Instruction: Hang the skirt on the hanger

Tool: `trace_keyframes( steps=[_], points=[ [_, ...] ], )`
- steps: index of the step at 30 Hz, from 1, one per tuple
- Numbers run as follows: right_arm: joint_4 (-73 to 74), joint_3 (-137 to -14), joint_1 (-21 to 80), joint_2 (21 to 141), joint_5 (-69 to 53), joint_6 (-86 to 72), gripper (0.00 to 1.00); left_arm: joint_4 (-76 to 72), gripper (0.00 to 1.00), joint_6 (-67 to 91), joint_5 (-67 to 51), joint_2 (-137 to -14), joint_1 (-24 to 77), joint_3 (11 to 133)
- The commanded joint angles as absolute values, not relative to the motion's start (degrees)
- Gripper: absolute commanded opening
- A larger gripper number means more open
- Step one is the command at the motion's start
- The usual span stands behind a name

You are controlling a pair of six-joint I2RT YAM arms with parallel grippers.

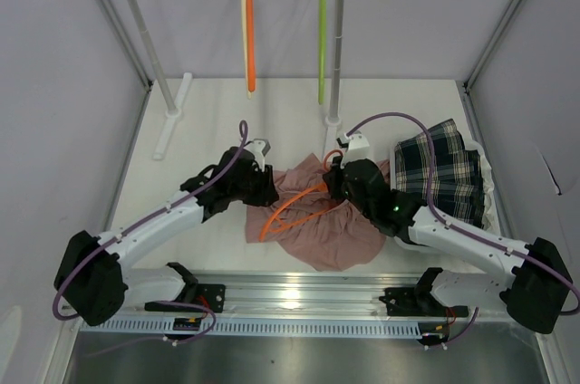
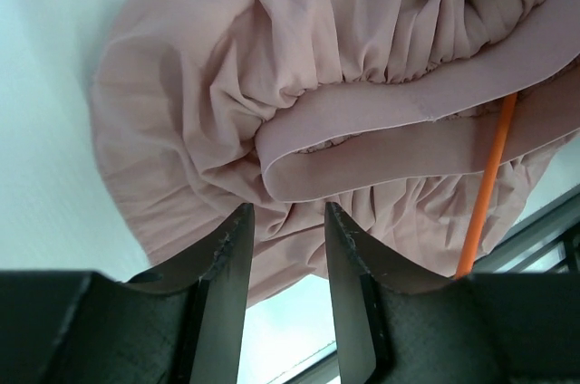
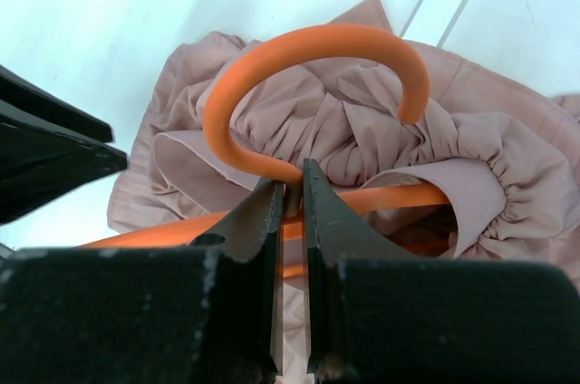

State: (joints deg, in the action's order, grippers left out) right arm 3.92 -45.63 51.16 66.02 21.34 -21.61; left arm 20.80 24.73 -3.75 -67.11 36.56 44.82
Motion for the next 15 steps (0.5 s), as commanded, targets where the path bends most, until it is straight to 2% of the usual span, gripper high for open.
trace_keyframes(
  steps=[1, 15],
  points=[
    [0.97, -45.18, 50.54, 63.72, 21.88, -22.50, 0.00, 14.95, 0.41, 26.36, -8.08, -69.69, 36.21, 44.38],
    [1.14, -44.56, 49.40, 62.05, 21.53, -22.85, 0.00, 11.78, 0.43, 26.54, -7.82, -76.63, 36.21, 43.51]
  ],
)
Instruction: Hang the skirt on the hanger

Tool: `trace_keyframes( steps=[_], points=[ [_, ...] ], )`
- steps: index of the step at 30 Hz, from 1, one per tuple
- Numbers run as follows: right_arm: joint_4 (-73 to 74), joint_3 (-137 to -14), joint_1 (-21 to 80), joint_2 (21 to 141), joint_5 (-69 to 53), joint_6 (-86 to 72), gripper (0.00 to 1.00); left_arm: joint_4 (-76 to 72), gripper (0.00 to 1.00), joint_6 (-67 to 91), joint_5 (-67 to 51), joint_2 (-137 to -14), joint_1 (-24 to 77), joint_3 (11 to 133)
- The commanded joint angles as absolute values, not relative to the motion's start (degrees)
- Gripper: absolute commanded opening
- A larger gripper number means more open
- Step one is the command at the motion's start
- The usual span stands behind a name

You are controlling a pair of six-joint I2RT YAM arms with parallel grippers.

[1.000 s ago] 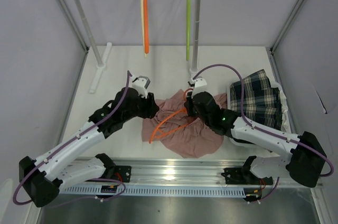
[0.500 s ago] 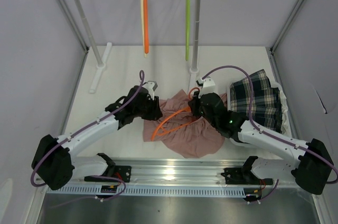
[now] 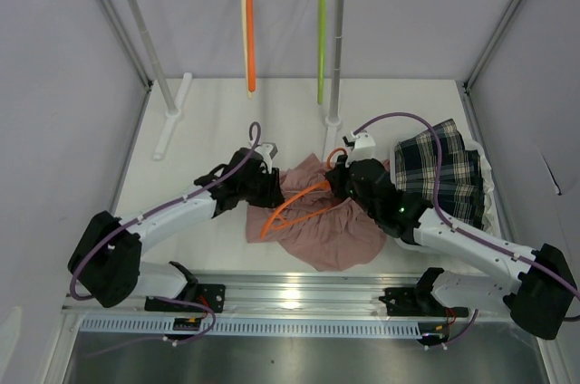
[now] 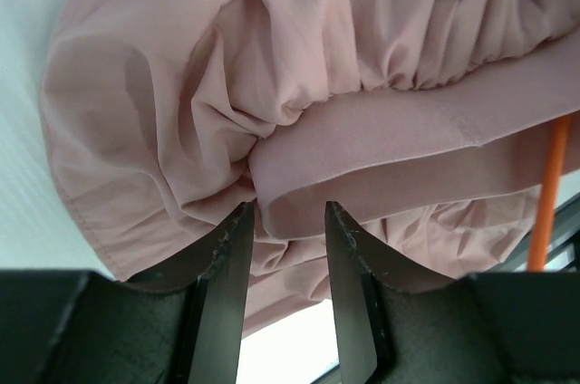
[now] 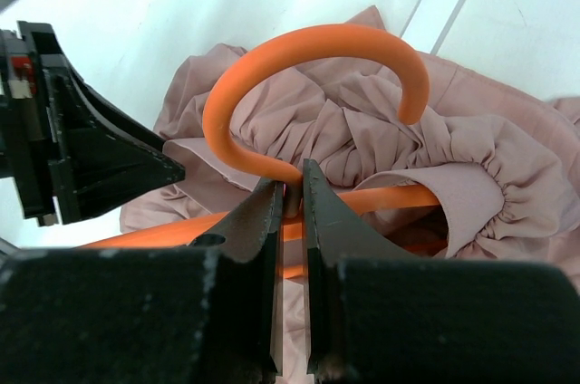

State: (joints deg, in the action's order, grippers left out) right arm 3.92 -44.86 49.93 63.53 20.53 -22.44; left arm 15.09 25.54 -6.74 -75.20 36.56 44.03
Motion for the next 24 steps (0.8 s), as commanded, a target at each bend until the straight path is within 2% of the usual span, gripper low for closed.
trace_keyframes(
  steps=[1, 6, 8, 14, 17, 24],
  points=[
    [1.14, -44.56, 49.39, 62.05, 21.53, -22.85, 0.00, 11.52, 0.43, 26.54, -7.82, -76.99, 36.30, 43.59],
    [0.97, -44.74, 49.13, 62.14, 21.27, -22.94, 0.00, 10.02, 0.46, 26.54, -7.82, -77.52, 36.30, 42.45],
    [0.79, -44.74, 49.13, 62.14, 21.27, -22.85, 0.00, 9.32, 0.42, 26.63, -8.00, -77.26, 36.30, 42.19],
    [0.70, -44.56, 48.78, 62.31, 21.53, -22.94, 0.00, 7.65, 0.20, 26.28, -9.58, -77.26, 36.21, 42.19],
    [0.62, -44.47, 48.52, 62.67, 21.88, -23.03, 0.00, 8.70, 0.01, 25.93, -10.28, -76.99, 36.21, 42.80],
    [-5.96, -43.77, 48.25, 64.25, 27.84, -23.64, 0.00, 13.97, 0.00, 27.24, -10.55, -69.54, 35.95, 41.84]
  ],
)
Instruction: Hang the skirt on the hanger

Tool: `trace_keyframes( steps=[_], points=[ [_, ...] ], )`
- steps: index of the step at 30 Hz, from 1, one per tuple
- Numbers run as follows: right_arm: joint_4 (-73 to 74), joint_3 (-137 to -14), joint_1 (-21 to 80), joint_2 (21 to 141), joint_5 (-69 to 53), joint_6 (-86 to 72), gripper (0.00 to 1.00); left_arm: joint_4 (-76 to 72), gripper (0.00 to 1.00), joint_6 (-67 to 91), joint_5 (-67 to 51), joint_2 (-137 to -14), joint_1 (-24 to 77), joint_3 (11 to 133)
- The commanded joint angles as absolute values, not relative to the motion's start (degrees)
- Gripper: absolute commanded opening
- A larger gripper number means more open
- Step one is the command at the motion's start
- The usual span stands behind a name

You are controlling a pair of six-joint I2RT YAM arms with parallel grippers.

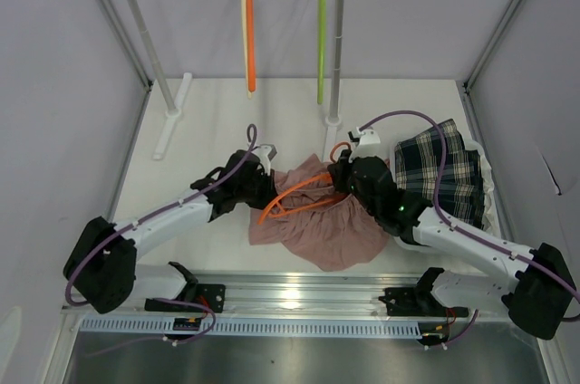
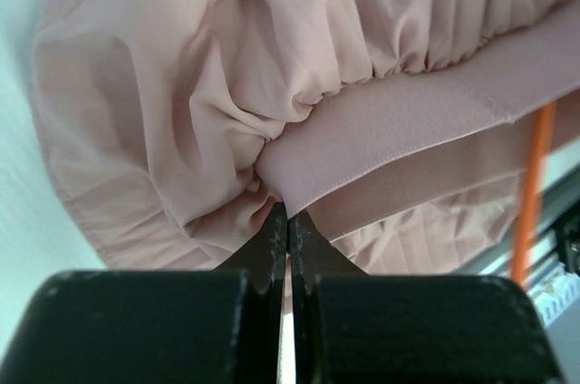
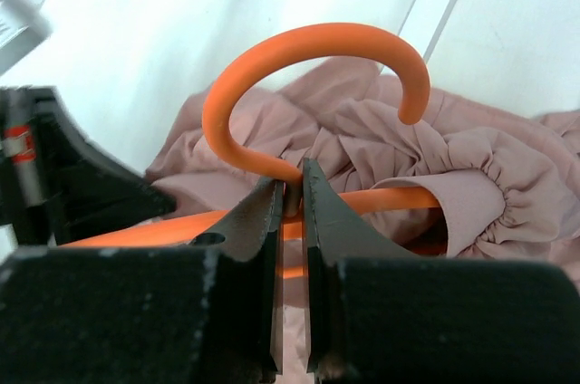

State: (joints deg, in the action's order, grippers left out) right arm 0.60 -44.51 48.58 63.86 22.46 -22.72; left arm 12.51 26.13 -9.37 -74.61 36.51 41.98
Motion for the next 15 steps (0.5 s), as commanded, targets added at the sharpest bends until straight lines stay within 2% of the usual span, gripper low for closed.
trace_keyframes(
  steps=[1, 15],
  points=[
    [-6.76, -43.51, 48.25, 64.51, 28.73, -23.56, 0.00, 14.84, 0.00, 27.42, -10.72, -68.83, 35.95, 41.92],
    [-16.34, -41.75, 48.87, 67.85, 43.41, -19.08, 0.00, 26.63, 0.00, 27.07, -11.16, -54.68, 33.84, 39.81]
  ],
)
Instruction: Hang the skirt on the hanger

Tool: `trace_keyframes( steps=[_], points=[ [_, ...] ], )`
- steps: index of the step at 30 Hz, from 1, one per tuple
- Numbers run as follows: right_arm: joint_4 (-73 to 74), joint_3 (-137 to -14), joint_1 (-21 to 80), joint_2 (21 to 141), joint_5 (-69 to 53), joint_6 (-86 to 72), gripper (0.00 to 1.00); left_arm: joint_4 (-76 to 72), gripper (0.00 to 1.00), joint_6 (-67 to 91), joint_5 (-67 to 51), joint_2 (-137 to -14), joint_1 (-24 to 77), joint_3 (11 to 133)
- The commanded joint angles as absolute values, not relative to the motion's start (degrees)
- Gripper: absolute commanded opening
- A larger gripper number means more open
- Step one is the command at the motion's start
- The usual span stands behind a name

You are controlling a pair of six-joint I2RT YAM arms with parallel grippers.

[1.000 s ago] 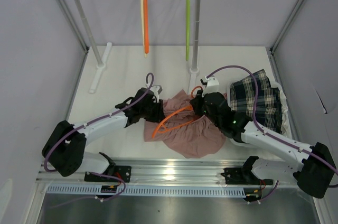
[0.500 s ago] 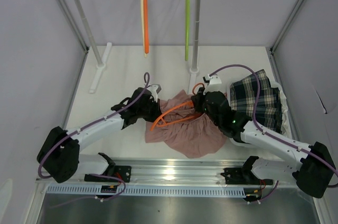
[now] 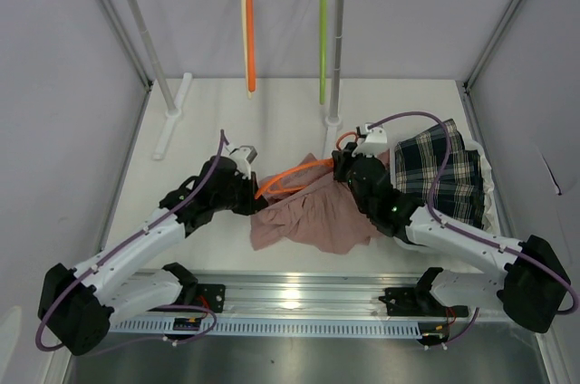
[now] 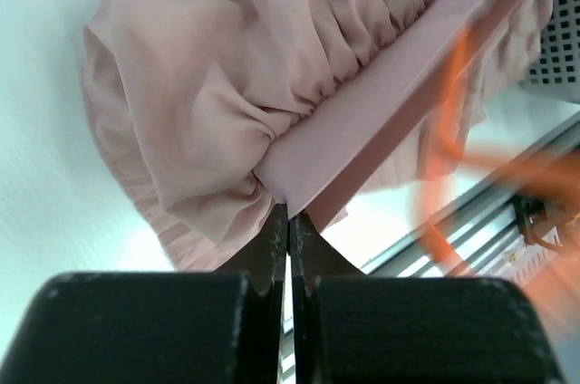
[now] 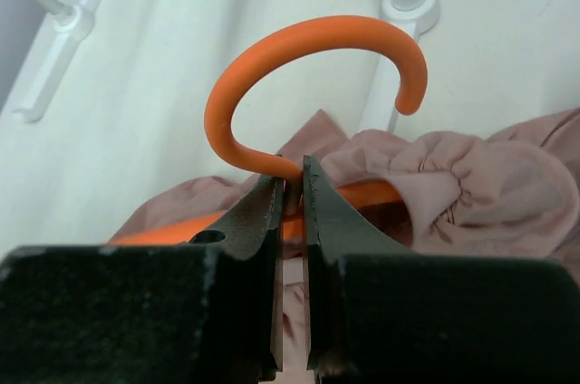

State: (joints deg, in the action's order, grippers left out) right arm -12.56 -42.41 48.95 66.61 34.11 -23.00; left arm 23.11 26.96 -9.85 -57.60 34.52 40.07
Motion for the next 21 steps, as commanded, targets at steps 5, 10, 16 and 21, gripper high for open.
trace_keyframes(
  steps=[5, 10, 16, 21],
  points=[
    [-20.12, -40.52, 50.62, 69.61, 47.53, -16.35, 0.00, 30.05, 0.00, 27.42, -10.63, -51.51, 33.84, 42.18],
    [-23.02, -39.64, 52.56, 71.63, 50.01, -14.15, 0.00, 33.39, 0.00, 26.72, -7.92, -50.45, 33.66, 44.82],
    [-23.20, -39.03, 52.91, 72.42, 51.85, -13.71, 0.00, 35.77, 0.00, 25.84, -7.91, -48.70, 32.61, 45.79],
    [-23.91, -39.11, 53.44, 72.60, 53.96, -13.18, 0.00, 37.00, 0.00, 24.61, -11.42, -48.95, 32.52, 47.28]
  ],
)
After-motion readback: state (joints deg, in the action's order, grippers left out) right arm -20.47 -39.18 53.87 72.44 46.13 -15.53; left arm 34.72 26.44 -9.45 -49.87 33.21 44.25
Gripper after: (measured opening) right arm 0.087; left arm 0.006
